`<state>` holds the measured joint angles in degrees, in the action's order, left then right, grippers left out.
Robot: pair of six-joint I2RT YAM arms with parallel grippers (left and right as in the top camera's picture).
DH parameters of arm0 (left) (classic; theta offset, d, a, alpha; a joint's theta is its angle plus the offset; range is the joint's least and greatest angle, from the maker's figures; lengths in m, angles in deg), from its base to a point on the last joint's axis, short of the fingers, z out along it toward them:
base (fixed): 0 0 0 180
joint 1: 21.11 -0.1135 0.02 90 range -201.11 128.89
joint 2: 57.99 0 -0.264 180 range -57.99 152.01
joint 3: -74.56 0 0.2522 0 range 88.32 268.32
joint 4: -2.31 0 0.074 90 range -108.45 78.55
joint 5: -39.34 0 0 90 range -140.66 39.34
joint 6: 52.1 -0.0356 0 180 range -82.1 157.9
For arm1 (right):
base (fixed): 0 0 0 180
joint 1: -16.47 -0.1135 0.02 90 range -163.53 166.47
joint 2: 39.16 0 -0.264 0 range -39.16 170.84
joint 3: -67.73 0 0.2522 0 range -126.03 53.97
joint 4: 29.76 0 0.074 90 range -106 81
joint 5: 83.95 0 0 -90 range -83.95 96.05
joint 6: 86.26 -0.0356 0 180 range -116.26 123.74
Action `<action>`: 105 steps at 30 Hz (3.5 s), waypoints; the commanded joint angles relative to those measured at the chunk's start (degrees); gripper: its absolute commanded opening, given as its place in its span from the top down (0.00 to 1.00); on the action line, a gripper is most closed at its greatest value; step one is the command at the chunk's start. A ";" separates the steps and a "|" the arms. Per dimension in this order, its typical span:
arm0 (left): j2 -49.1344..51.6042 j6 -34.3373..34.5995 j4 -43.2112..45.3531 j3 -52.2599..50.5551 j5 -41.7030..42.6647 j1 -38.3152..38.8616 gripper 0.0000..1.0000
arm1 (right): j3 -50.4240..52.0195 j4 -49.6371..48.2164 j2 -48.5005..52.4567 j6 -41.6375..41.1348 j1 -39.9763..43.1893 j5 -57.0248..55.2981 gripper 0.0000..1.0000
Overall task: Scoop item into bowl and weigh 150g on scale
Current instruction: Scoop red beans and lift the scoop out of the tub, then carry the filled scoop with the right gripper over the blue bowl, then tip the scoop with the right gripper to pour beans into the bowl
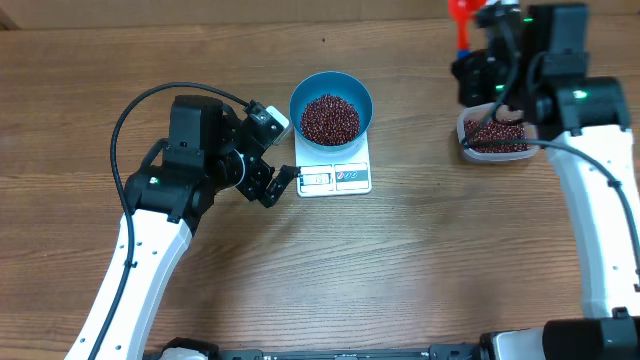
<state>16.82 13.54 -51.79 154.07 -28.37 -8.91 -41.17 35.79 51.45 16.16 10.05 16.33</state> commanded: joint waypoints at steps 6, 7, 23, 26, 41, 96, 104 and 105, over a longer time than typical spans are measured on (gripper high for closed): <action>0.11 0.37 0.04 0.20 0.15 -0.57 0.00 | -0.85 -0.35 7.13 20.94 -8.83 -15.47 0.96; 0.11 0.37 0.04 0.20 0.15 -0.57 0.00 | -0.85 -0.35 8.09 22.38 -9.64 -17.07 0.96; 0.11 0.39 0.04 0.20 0.15 -0.57 0.00 | -0.85 -0.74 14.91 39.04 -17.29 -26.75 0.96; 0.11 0.37 0.04 0.20 0.15 -0.57 0.00 | -0.83 -0.63 15.74 43.36 -17.59 -26.77 0.96; 0.11 0.37 0.04 0.20 0.15 -0.57 0.00 | -0.83 0.26 20.70 46.14 -21.22 -25.92 0.96; 0.11 0.37 0.04 0.17 0.15 -0.57 0.00 | 0.20 -5.77 24.20 60.83 -26.32 -43.82 0.96; 0.11 0.39 0.04 0.20 0.15 -0.57 0.00 | 0.20 -6.69 24.20 61.35 -26.32 -44.06 0.96; 0.11 0.39 0.04 0.20 0.15 -0.57 0.00 | 0.20 -6.69 24.20 61.35 -26.32 -44.09 0.96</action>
<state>16.82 13.54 -51.77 154.07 -28.37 -8.91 -41.12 29.19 75.14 77.23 -15.89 -27.43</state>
